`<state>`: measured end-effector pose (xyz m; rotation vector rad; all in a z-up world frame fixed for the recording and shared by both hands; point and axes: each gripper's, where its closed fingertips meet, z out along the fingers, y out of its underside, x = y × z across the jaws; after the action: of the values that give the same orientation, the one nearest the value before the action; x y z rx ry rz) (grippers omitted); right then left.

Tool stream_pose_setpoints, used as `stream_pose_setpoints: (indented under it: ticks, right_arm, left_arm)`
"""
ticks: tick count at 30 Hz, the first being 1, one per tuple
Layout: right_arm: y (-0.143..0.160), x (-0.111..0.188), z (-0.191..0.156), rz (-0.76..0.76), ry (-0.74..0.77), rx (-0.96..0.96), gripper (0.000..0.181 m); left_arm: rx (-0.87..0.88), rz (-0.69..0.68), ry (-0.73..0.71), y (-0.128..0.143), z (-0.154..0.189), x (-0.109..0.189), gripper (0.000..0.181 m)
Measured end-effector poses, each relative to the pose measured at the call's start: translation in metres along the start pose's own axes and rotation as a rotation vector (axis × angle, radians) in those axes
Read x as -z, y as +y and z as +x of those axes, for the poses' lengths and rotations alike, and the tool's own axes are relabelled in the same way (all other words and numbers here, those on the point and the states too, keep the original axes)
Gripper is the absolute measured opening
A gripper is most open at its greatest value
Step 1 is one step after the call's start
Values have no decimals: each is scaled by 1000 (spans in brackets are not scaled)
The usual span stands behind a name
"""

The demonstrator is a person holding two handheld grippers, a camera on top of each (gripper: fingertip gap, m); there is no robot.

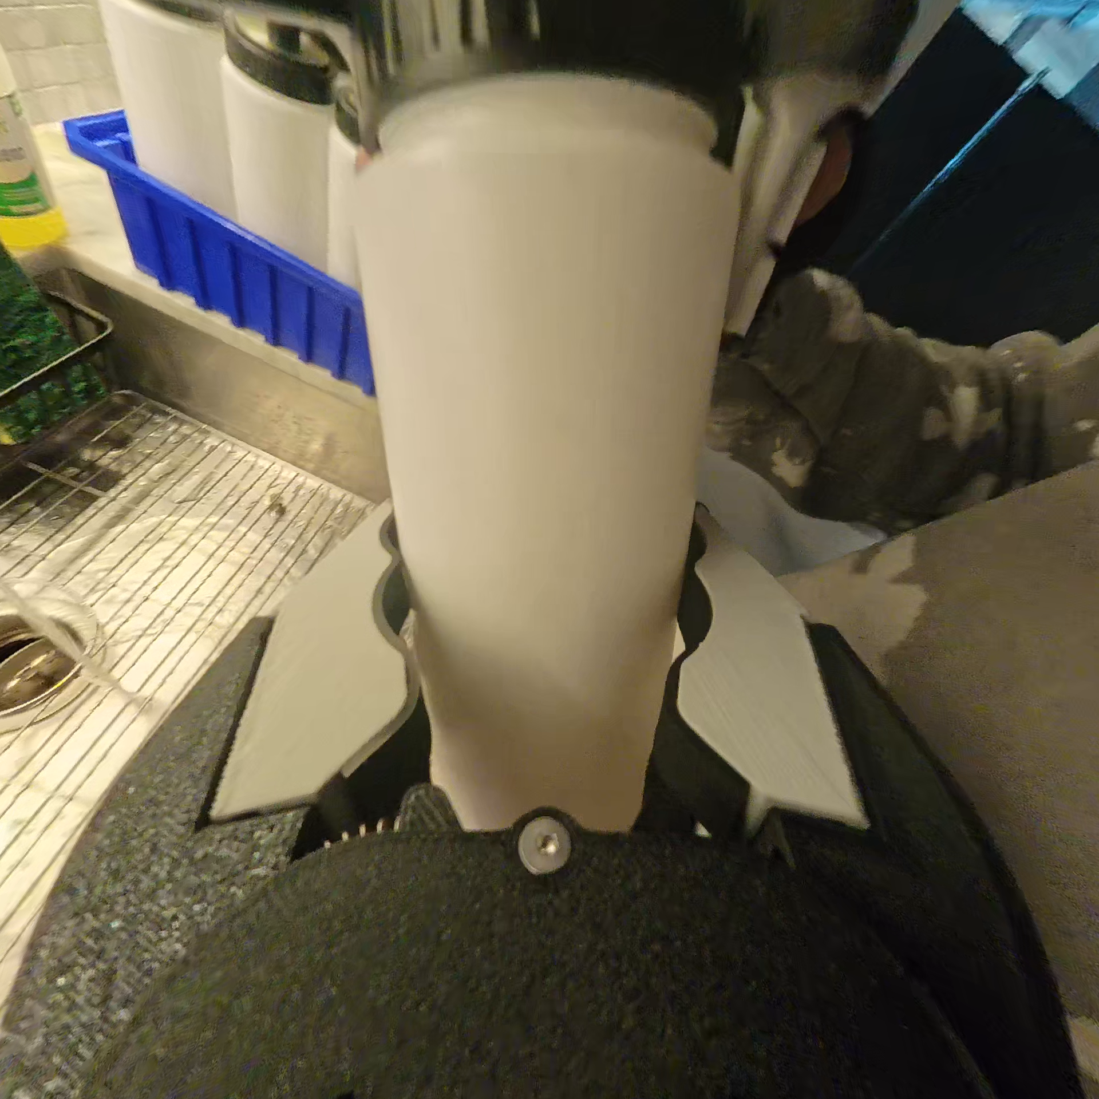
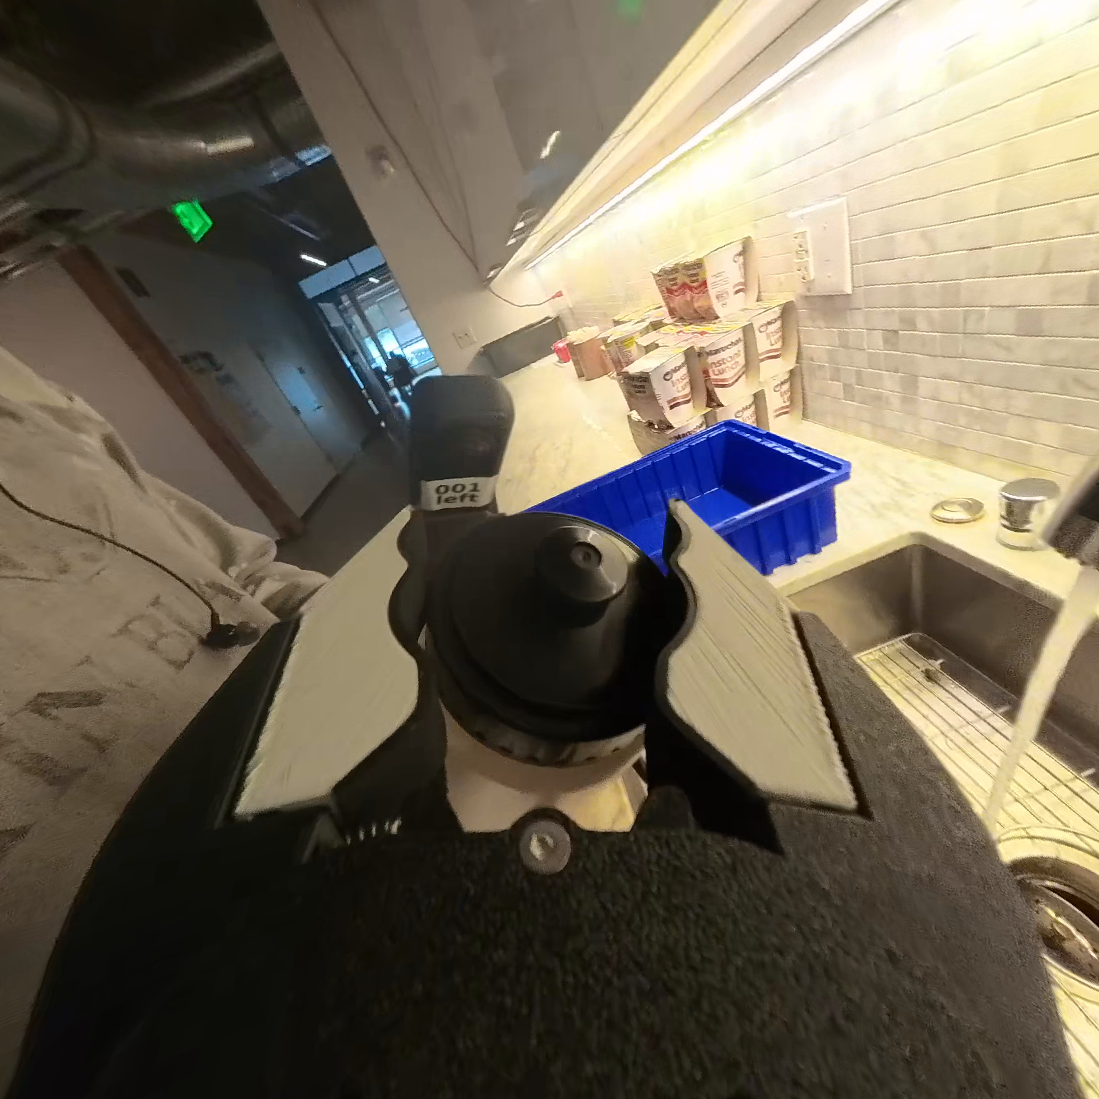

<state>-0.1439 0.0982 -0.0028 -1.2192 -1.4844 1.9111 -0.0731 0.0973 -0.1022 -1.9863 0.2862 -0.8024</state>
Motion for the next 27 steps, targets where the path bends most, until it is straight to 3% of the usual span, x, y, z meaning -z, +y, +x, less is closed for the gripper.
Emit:
stream_pose_setpoints:
  ticks: [6,7,8,11,13,16,20,21,24,27]
  right_arm:
    - [-3,-5,-10,61,-44,-13,77]
    - [-6,-4,-13,80,-68,-20,67]
    - [-12,0,-17,117,-97,-26,1]
    - [-8,1,-15,84,-92,5,0]
    - [-12,2,-16,99,-94,1,12]
    - [-14,5,-11,84,-55,-6,45]
    - [-4,10,-6,-47,56,76,97]
    - [5,13,-5,-100,79,87,99]
    - [47,29,5,-245,136,72,89]
    - [82,45,3,-296,112,-35,82]
  left_arm:
    - [-9,20,71,-9,9,-4,96]
    - [-7,7,73,-6,9,-7,97]
    - [-1,-11,68,-3,7,-10,108]
    - [-22,29,93,-3,14,-12,140]
    - [-22,53,107,-3,17,-14,140]
    - [-21,42,74,-1,11,-15,140]
    - [4,14,12,1,-4,-8,173]
    - [14,17,5,0,-7,-5,181]
    - [21,40,-20,-5,-15,7,180]
    - [41,80,-32,-11,-20,19,179]
